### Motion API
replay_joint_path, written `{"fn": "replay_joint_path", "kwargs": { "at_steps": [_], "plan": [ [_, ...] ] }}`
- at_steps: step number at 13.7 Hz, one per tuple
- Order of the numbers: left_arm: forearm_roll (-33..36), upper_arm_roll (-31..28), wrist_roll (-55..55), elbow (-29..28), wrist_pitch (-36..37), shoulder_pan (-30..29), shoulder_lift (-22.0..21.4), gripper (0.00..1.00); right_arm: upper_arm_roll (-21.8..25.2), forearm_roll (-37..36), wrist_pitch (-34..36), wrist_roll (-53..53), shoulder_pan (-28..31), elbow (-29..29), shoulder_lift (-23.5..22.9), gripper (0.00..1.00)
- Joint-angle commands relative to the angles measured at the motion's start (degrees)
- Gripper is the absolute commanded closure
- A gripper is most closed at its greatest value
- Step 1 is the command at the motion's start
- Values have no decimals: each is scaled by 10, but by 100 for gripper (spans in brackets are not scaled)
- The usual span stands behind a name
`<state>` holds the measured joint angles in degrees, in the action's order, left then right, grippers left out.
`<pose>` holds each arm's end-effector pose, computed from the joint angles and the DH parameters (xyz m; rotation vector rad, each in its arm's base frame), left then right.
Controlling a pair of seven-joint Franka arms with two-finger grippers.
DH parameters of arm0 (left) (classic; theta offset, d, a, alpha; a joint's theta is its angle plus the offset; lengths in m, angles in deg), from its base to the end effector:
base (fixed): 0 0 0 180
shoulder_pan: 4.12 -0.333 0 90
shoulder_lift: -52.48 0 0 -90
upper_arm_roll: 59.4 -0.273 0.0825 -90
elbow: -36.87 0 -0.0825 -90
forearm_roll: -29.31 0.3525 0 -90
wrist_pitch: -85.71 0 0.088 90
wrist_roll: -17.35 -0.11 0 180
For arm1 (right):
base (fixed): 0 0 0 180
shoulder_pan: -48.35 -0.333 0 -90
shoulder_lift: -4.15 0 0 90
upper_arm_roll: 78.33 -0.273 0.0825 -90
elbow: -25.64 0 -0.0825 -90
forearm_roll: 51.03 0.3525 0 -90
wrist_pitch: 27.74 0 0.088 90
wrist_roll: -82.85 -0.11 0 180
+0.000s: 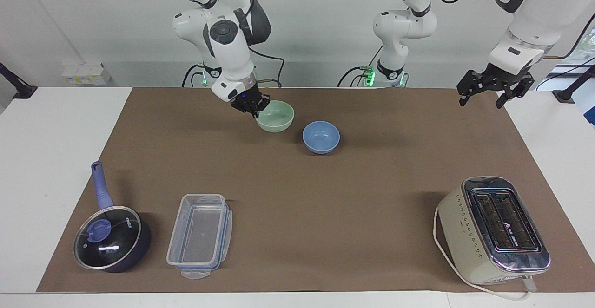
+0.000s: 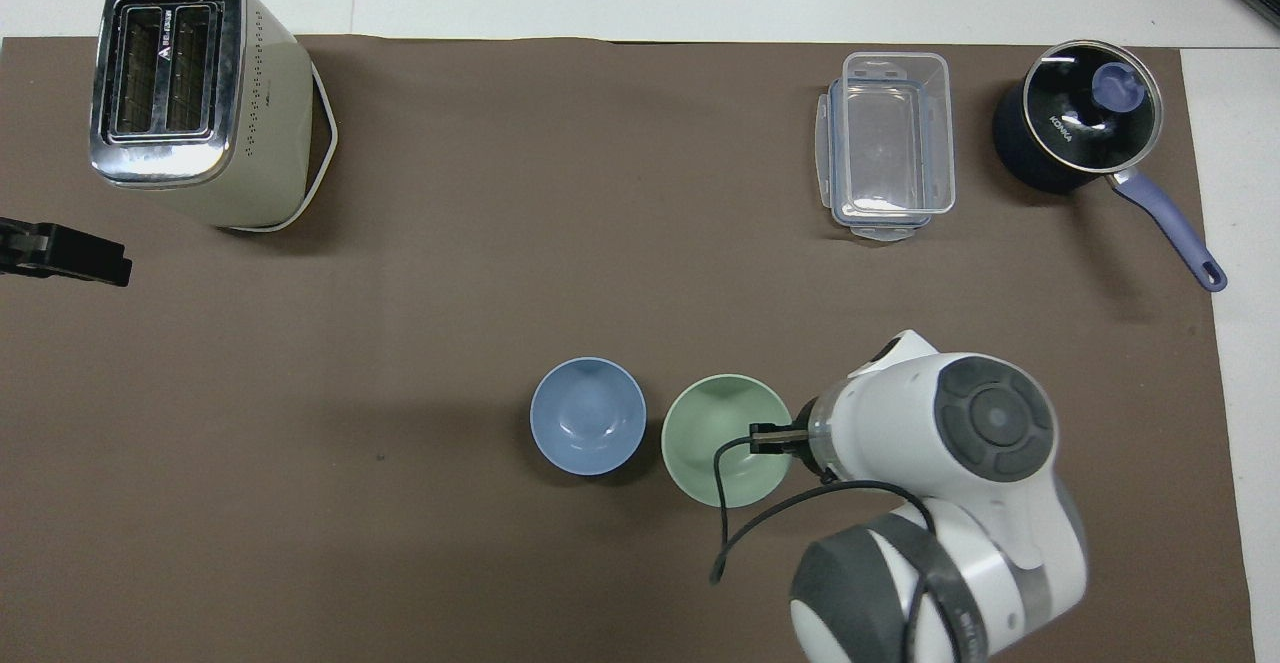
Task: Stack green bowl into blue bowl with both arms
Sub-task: 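Lower the green bowl into the blue bowl with the right gripper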
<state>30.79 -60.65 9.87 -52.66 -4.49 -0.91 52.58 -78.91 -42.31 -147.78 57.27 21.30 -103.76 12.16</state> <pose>0.5238 -0.0151 0.5815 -3.1047 0.2563 -0.0135 0.4156 0.2264 0.3901 -3.0334 0.0640 0.1199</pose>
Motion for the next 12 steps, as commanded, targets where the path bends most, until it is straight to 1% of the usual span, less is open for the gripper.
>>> {"fn": "replay_joint_path", "kwargs": {
  "at_steps": [1, 3, 6, 8, 12],
  "plan": [
    [9, 6, 1, 3, 7, -8, -2, 0, 1, 12, -21, -110, -63, 55, -65, 100],
    [8, 6, 1, 3, 7, -8, -2, 0, 0, 13, -31, -137, -77, 72, -83, 100],
    [9, 6, 1, 3, 7, -8, -2, 0, -22, 37, -69, -161, -78, 70, -105, 100],
    [8, 6, 1, 3, 7, -8, -2, 0, -29, 38, -86, -177, -82, 70, -120, 100],
    [9, 6, 1, 3, 7, -8, -2, 0, -30, 39, -104, -183, -83, 70, -132, 100]
  ]
}}
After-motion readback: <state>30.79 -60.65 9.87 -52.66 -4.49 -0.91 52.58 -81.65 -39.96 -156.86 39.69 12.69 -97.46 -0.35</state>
